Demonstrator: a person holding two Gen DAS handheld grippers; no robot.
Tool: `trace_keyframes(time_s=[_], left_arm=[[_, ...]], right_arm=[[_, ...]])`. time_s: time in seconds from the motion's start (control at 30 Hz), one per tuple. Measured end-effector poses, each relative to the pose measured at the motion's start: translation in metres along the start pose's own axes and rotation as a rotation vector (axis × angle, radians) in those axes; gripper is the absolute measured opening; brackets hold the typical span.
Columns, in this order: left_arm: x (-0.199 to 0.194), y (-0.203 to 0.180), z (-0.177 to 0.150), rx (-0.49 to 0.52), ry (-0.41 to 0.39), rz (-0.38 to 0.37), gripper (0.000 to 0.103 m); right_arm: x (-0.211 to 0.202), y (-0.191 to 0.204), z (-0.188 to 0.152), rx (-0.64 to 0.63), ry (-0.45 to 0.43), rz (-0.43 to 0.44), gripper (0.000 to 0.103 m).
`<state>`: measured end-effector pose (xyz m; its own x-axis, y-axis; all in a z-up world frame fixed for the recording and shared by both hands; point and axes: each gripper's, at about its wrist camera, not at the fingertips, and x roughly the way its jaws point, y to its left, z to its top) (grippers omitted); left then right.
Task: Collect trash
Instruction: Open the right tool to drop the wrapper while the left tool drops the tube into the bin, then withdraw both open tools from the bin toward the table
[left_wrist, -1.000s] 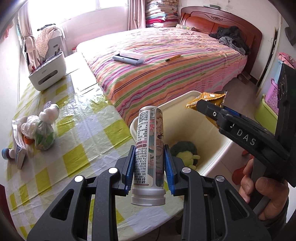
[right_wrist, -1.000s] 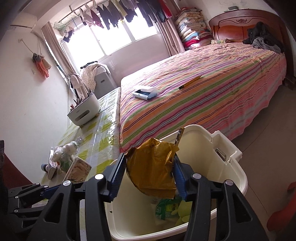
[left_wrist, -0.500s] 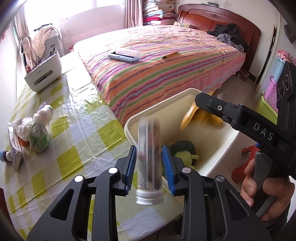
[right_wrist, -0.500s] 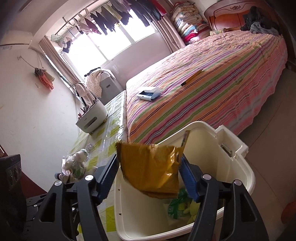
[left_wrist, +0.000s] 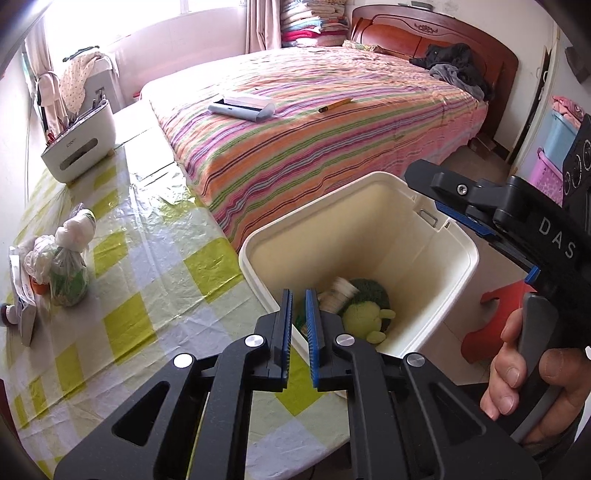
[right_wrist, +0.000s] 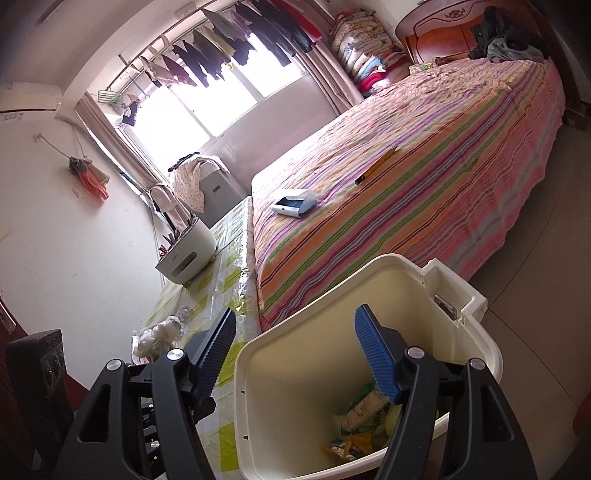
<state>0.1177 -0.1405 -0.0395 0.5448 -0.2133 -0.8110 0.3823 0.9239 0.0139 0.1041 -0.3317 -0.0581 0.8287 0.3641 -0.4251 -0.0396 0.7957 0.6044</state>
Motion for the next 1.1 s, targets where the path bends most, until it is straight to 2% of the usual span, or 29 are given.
trace_keyframes(time_s=[0.5, 0.9, 0.93, 1.1], left_arm=[[-0.005, 0.023, -0.009, -0.06, 0.002, 0.034, 0.008], [-0.027, 0.096, -0.022, -0.173, -0.033, 0.119, 0.01], [-0.031, 0.109, -0.023, -0.192, -0.04, 0.135, 0.011], [-0.049, 0.165, -0.029, -0.287, -0.077, 0.21, 0.032]], right_arm=[[0.007, 0.008, -0.001, -0.017, 0.022, 0.007, 0.065], [0.03, 0.053, -0.017, -0.114, 0.079, 0.034, 0.065], [0.032, 0.056, -0.019, -0.118, 0.084, 0.037, 0.065], [0.046, 0.081, -0.029, -0.151, 0.112, 0.05, 0.065]])
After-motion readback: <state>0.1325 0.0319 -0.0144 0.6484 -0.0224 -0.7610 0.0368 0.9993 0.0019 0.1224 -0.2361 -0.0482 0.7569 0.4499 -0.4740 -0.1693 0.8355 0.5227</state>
